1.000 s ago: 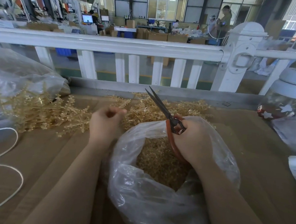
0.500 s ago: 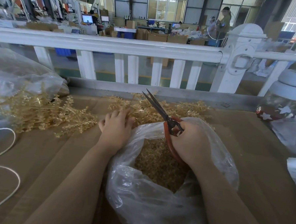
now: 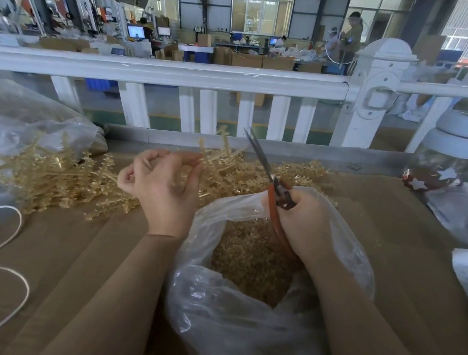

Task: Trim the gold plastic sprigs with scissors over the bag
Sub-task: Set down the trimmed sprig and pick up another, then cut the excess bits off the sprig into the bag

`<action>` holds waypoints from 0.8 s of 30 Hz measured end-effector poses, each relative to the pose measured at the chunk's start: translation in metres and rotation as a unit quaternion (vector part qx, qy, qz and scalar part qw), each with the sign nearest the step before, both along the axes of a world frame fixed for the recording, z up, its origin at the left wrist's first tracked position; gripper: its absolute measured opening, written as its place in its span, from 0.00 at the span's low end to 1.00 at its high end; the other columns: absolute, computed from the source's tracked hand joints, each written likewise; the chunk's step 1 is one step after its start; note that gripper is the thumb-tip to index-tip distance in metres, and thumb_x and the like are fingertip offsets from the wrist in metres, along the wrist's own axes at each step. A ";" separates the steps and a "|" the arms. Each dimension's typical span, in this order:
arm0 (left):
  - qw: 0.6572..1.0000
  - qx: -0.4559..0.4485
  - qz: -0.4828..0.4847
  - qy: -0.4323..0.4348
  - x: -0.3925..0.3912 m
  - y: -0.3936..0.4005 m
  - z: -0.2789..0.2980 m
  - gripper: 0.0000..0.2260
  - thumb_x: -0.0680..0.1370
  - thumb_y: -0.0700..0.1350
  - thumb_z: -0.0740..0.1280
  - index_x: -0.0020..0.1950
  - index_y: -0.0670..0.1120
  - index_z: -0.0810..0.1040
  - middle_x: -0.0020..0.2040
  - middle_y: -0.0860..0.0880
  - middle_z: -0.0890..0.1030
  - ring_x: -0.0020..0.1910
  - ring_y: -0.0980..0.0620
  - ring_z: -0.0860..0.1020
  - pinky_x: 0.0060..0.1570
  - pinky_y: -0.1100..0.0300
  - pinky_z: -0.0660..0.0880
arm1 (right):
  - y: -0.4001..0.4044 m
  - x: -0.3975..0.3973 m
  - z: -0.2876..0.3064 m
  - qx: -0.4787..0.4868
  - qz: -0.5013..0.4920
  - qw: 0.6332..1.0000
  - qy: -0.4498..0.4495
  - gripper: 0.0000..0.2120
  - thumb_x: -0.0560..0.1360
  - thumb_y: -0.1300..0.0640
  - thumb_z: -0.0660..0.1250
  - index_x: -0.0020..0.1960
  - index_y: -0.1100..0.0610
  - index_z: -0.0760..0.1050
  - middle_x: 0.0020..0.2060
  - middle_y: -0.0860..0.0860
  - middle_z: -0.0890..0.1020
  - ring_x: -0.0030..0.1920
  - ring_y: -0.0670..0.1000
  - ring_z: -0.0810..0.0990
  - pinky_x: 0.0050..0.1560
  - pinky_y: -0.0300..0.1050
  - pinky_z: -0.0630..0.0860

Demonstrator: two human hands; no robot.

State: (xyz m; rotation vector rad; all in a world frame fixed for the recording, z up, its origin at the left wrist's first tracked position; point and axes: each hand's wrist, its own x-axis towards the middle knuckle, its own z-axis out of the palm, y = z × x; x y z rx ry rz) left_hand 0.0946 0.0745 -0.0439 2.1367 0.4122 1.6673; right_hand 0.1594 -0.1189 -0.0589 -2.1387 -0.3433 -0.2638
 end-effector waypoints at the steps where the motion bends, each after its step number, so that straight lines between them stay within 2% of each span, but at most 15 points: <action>1: 0.999 0.043 0.005 -0.012 -0.001 -0.003 0.001 0.05 0.71 0.49 0.77 0.44 0.50 0.84 0.42 0.60 0.73 0.53 0.51 0.71 0.53 0.51 0.54 | -0.001 -0.002 0.003 0.039 0.014 0.999 0.009 0.14 0.76 0.44 0.70 0.36 0.51 0.79 0.24 0.44 0.77 0.29 0.43 0.77 0.30 0.29 0.70; 3: 0.990 0.140 0.002 -0.034 -0.002 -0.010 0.002 0.05 0.71 0.47 0.79 0.39 0.49 0.84 0.39 0.60 0.76 0.52 0.52 0.73 0.52 0.49 0.57 | -0.003 -0.007 0.010 0.121 0.054 0.990 0.047 0.20 0.74 0.43 0.73 0.32 0.57 0.78 0.23 0.46 0.77 0.23 0.42 0.74 0.26 0.29 0.68; 5: 0.973 0.225 -0.018 -0.052 -0.003 -0.018 0.002 0.07 0.73 0.46 0.78 0.36 0.51 0.84 0.38 0.60 0.82 0.51 0.52 0.75 0.52 0.51 0.58 | -0.004 -0.013 0.017 0.202 0.104 0.968 0.107 0.25 0.69 0.37 0.73 0.37 0.62 0.81 0.28 0.52 0.81 0.21 0.43 0.71 0.24 0.31 0.67; 8: 0.947 0.312 -0.047 -0.063 -0.004 -0.028 0.002 0.08 0.71 0.42 0.79 0.35 0.52 0.84 0.39 0.61 0.84 0.51 0.53 0.77 0.53 0.51 0.59 | -0.007 -0.017 0.023 0.271 0.119 0.941 0.164 0.30 0.60 0.31 0.70 0.44 0.58 0.83 0.36 0.57 0.86 0.21 0.42 0.72 0.21 0.31 0.65; 10: 0.936 0.338 -0.066 -0.070 -0.004 -0.033 0.001 0.09 0.70 0.41 0.79 0.34 0.53 0.84 0.39 0.61 0.84 0.52 0.54 0.77 0.54 0.52 0.59 | -0.008 -0.016 0.022 0.292 0.113 0.934 0.173 0.28 0.64 0.33 0.70 0.47 0.57 0.82 0.38 0.57 0.86 0.20 0.44 0.70 0.20 0.31 0.62; 12: 0.928 0.356 -0.085 -0.076 -0.003 -0.036 -0.001 0.09 0.74 0.43 0.77 0.34 0.53 0.84 0.39 0.62 0.84 0.53 0.54 0.77 0.54 0.52 0.59 | -0.009 -0.013 0.021 0.325 0.117 0.919 0.189 0.22 0.66 0.37 0.73 0.44 0.56 0.82 0.36 0.57 0.86 0.21 0.46 0.67 0.20 0.35 0.61; 15: 0.921 0.368 -0.110 -0.072 -0.002 -0.039 -0.005 0.11 0.76 0.44 0.75 0.35 0.54 0.84 0.40 0.62 0.84 0.53 0.55 0.77 0.53 0.52 0.59 | -0.007 -0.004 0.016 0.326 0.078 0.917 0.217 0.12 0.72 0.50 0.76 0.43 0.58 0.80 0.29 0.52 0.80 0.22 0.47 0.69 0.21 0.37 0.64; 17: 0.919 0.361 -0.144 -0.068 0.000 -0.041 -0.008 0.09 0.75 0.45 0.77 0.35 0.54 0.84 0.41 0.61 0.84 0.53 0.54 0.77 0.53 0.51 0.60 | -0.006 0.000 0.012 0.322 0.054 0.916 0.231 0.06 0.77 0.57 0.73 0.47 0.60 0.79 0.28 0.50 0.78 0.24 0.46 0.72 0.22 0.37 0.68; 20: 0.928 0.291 -0.221 -0.073 0.003 -0.040 -0.008 0.11 0.74 0.55 0.76 0.39 0.49 0.83 0.47 0.55 0.85 0.50 0.51 0.79 0.51 0.47 0.66 | -0.006 0.000 0.012 0.358 0.067 0.907 0.214 0.03 0.77 0.60 0.71 0.45 0.58 0.79 0.24 0.47 0.78 0.22 0.44 0.74 0.22 0.36 0.70; 22: 0.943 0.187 -0.265 -0.077 0.003 -0.035 -0.008 0.16 0.75 0.59 0.71 0.47 0.46 0.79 0.49 0.49 0.82 0.50 0.49 0.78 0.50 0.50 0.70 | -0.006 -0.001 0.013 0.384 0.064 0.899 0.201 0.03 0.76 0.59 0.72 0.45 0.58 0.80 0.22 0.47 0.77 0.21 0.44 0.73 0.21 0.35 0.70; 24: 0.942 0.017 -0.330 -0.059 0.000 -0.032 -0.009 0.16 0.76 0.58 0.69 0.52 0.46 0.74 0.48 0.46 0.77 0.47 0.49 0.76 0.47 0.51 0.74 | -0.007 -0.001 0.013 0.404 0.081 0.890 0.192 0.05 0.76 0.58 0.72 0.44 0.60 0.80 0.23 0.47 0.76 0.21 0.45 0.72 0.22 0.36 0.69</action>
